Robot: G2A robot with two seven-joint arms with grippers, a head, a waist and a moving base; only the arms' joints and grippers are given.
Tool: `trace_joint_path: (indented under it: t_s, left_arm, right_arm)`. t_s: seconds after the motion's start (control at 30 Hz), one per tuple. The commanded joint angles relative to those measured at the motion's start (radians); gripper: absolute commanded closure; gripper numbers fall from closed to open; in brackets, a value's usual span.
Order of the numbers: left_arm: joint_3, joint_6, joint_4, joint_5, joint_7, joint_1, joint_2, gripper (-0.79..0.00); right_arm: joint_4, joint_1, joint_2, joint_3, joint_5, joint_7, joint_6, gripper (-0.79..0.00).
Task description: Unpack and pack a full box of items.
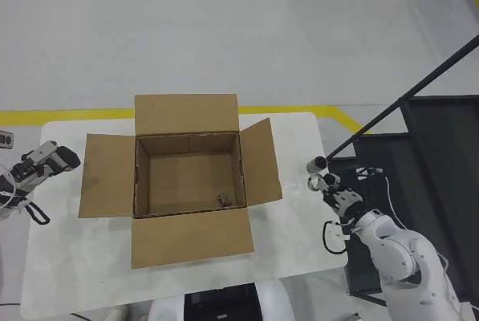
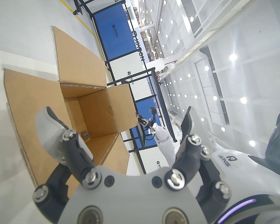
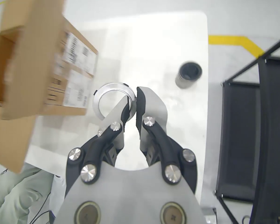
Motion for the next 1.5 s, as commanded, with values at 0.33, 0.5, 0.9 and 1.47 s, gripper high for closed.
trace_joint_path:
  t_s: [0.33, 0.5, 0.9, 1.47]
  left_arm:
    - [0.0, 0.0, 0.0, 0.0, 0.0, 0.0, 0.0, -0.785]
    - [0.0, 0.0, 0.0, 0.0, 0.0, 0.0, 0.0, -0.785]
    - [0.0, 0.0, 0.0, 0.0, 0.0, 0.0, 0.0, -0.785]
    - [0.0, 0.0, 0.0, 0.0, 0.0, 0.0, 0.0, -0.785]
  right_arm:
    - [0.029, 0.374, 0.001, -0.367, -0.062, 0.111, -0.1, 0.0]
    - [0.19, 0.595, -0.024, -0.624, -0.194, 0.196, -0.036, 0.0]
    - [0.476, 0.825, -0.089, -0.972, -0.429, 0.261, 0.073, -0.062]
    - [0.129, 0.605, -0.042, -0.626, -0.206, 0.128, 0.066, -0.785]
